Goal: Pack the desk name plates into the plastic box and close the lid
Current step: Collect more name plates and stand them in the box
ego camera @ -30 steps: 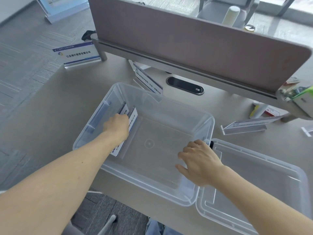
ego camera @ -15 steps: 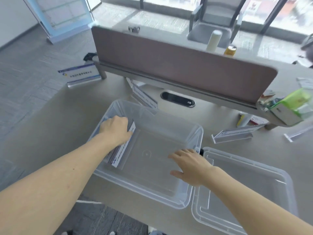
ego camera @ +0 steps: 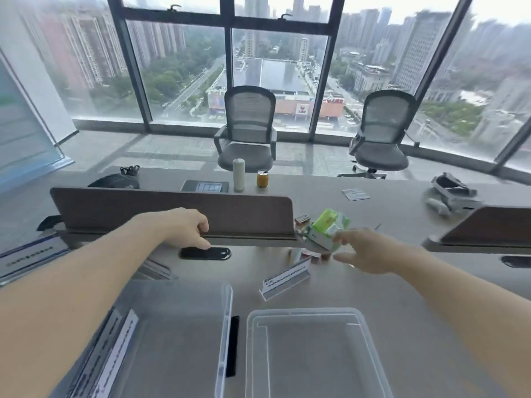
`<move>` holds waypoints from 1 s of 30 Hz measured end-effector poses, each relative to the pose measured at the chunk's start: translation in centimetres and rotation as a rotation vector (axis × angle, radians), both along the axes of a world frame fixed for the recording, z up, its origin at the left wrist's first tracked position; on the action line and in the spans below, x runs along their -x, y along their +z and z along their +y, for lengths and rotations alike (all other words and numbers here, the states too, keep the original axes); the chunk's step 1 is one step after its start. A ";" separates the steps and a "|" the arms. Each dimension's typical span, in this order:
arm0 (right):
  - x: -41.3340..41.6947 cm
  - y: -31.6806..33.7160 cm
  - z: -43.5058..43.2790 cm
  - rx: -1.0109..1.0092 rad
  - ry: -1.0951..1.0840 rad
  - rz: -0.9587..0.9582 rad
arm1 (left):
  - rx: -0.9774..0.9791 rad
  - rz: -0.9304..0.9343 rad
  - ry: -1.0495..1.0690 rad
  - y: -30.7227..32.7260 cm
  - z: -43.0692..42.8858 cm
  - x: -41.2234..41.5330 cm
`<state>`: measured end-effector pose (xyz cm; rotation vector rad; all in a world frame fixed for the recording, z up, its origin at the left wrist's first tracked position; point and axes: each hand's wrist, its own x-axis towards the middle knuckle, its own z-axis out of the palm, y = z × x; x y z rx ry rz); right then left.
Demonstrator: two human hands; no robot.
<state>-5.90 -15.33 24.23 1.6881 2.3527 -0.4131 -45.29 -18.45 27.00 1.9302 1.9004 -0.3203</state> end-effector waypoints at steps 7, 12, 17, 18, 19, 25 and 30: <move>-16.6 3.3 1.3 -0.041 -0.129 -0.044 | -0.007 0.026 -0.155 1.8 4.4 -15.5; -25.7 3.9 3.5 0.010 -0.092 -0.048 | 0.007 0.070 -0.159 1.2 5.9 -26.4; -32.0 3.7 5.3 0.043 -0.052 -0.048 | -0.004 0.092 -0.186 0.2 6.9 -36.9; -32.7 3.8 5.6 0.043 -0.042 -0.046 | -0.002 0.098 -0.184 0.0 7.1 -38.6; -33.6 3.9 6.1 0.038 -0.037 -0.038 | -0.002 0.115 -0.186 0.0 7.5 -40.2; -36.2 2.8 7.0 0.012 0.007 -0.025 | -0.017 0.100 -0.227 -0.3 10.7 -45.7; -40.7 0.9 7.4 0.055 -0.034 -0.044 | -0.029 0.048 -0.239 -4.6 13.4 -49.5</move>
